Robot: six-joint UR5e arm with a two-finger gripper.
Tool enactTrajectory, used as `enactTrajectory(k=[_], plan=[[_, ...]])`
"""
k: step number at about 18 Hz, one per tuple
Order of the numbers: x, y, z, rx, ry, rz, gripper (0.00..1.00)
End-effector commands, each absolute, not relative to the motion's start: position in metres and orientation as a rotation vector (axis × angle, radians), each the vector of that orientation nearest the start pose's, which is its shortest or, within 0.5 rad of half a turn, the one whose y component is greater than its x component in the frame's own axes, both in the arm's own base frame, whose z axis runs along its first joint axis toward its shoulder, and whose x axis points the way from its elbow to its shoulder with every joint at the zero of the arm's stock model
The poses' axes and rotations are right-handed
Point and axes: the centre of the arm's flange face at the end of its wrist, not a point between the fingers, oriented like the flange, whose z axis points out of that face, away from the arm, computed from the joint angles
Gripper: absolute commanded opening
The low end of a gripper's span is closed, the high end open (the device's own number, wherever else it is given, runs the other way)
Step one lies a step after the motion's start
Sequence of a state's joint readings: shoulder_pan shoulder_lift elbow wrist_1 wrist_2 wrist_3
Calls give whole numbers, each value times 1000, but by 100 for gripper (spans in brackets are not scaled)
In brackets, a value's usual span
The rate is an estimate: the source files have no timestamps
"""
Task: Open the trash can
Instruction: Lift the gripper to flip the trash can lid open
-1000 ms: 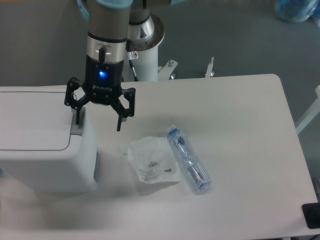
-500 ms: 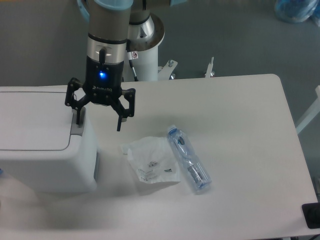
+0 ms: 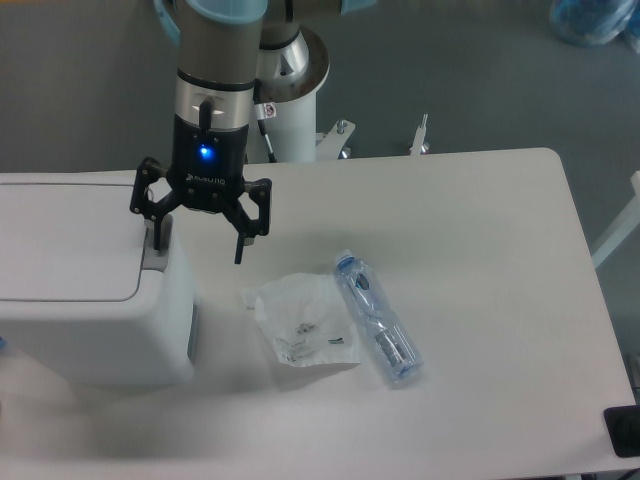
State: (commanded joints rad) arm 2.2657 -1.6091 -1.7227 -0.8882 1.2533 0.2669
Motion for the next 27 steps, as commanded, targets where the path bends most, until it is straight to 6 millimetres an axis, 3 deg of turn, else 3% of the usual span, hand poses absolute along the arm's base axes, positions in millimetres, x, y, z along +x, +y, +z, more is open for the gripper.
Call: enactTrajectory(k=[13,19,23,27], plan=[[-217,517,477,-2526,-443,-66,100],[-223,517,506,-2478,-424,-26,100],[-261,502,529,-2434,-488,49,100],[-302,480,529,-2457,-501,187,100]])
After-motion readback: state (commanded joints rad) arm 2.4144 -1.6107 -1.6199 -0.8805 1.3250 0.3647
